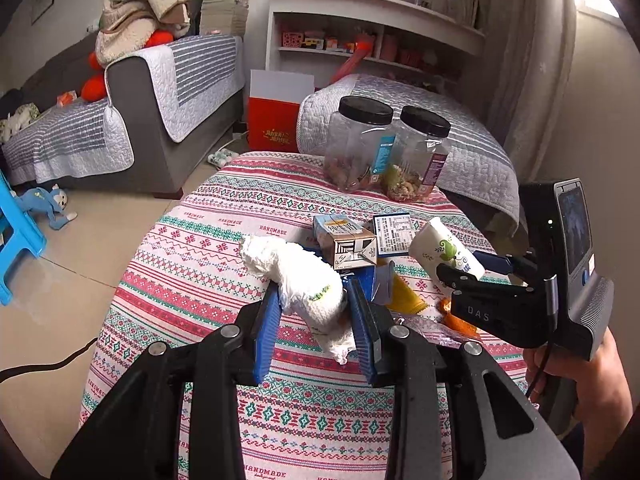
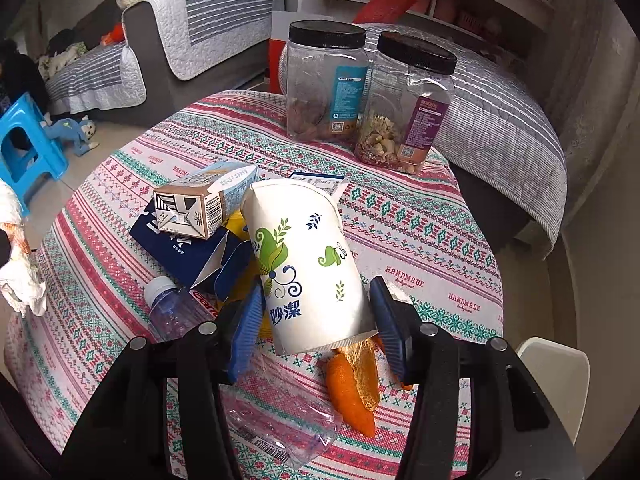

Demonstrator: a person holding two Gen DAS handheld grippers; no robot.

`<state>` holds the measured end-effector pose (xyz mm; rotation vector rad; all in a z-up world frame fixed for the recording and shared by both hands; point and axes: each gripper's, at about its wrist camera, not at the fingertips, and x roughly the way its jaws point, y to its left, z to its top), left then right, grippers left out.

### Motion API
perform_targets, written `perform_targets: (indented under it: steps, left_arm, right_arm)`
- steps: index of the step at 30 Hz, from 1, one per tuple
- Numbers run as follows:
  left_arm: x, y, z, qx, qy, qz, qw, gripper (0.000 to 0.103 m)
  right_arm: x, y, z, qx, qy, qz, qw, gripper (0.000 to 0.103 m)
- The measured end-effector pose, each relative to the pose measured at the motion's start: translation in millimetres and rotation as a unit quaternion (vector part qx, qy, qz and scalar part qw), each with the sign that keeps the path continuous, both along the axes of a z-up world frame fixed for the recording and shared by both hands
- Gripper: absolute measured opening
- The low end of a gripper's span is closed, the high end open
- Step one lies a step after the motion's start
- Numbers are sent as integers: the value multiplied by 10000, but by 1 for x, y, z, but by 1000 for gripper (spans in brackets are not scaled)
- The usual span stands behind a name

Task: Collect trash
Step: 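Carry tissue and paper cup over the white bin and release both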

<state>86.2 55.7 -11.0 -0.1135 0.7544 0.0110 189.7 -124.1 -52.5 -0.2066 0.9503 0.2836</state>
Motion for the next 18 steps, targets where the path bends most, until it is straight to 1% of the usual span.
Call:
perform_targets:
  steps: [4, 7, 10, 14, 18]
  left_arm:
    - [-5, -8, 11, -63, -114, -139, 9998, 33]
    - [-5, -17, 16, -291, -117, -288, 9991, 33]
    - [-4, -26, 18, -461, -94, -432, 9980, 33]
    - [-4, -43, 18, -778, -21, -719, 9944, 33]
    - [-1, -70, 16, -953, 62, -999, 9904, 33]
  right_arm:
    - [-11, -18, 16, 643, 45, -193, 9977, 50]
    - [-21, -32, 28, 982, 72, -313, 9946, 50]
    - [-29, -49, 36, 1242, 151, -444, 9911, 50]
    - [-39, -77, 46, 1594, 196, -648, 9849, 50]
    - [-52, -109, 58, 1696, 152, -924, 9811, 50]
